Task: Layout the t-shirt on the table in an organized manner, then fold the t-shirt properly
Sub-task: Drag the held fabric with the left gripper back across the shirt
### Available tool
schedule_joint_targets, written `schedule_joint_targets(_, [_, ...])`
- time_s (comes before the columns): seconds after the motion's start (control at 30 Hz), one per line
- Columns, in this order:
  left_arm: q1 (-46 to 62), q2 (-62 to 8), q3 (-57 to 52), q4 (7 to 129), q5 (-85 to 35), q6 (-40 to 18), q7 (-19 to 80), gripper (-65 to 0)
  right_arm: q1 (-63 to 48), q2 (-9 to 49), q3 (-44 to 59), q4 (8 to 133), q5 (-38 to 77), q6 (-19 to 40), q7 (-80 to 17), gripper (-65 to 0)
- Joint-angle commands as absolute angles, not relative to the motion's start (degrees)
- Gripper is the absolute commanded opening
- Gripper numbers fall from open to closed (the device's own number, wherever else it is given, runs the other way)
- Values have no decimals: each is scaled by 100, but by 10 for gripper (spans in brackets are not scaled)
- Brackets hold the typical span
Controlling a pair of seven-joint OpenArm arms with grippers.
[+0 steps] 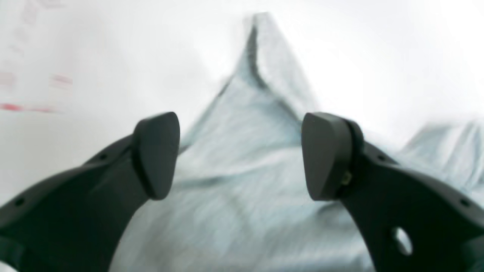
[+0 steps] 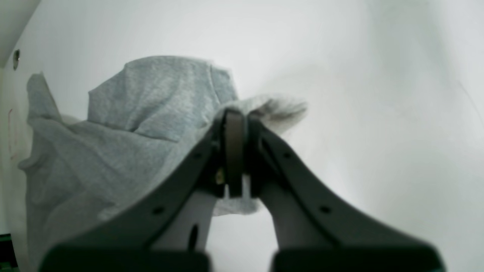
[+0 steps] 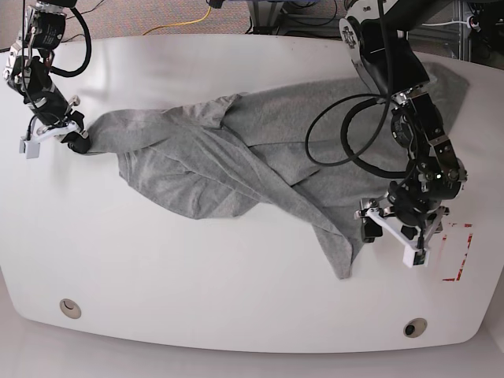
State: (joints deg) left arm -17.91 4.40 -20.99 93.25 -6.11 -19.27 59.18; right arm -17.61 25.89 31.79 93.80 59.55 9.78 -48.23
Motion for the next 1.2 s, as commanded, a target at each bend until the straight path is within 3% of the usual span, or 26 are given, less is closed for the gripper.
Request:
schedule_joint_targets(0.0, [-2097, 585, -2070, 8787, -655, -1719, 5279, -172, -1727, 2703, 3240, 9481, 6026, 1024, -4708, -650])
schedule_joint_targets(0.23, [-2519, 708, -1859, 7292, -655, -1596, 4251, -175, -1719, 2703, 3257, 9481, 6026, 1024, -4708, -650])
schedule_joint_targets(0.47, [-2782, 708, -1833, 6062, -655, -637, 3389, -174, -1701, 2695, 3248, 9481, 6026, 1024, -4708, -650])
schedule_joint_targets(0.63, [-2791, 664, -1833, 5789, -655, -338, 3081, -174, -1578, 2554, 3240, 9481, 6026, 1024, -4708, -650])
schedule_joint_targets(1.17, [-3187, 505, -1824, 4673, -646, -295, 2571, -172, -1543, 2545, 3213, 9481, 6026, 1024, -4708, -650])
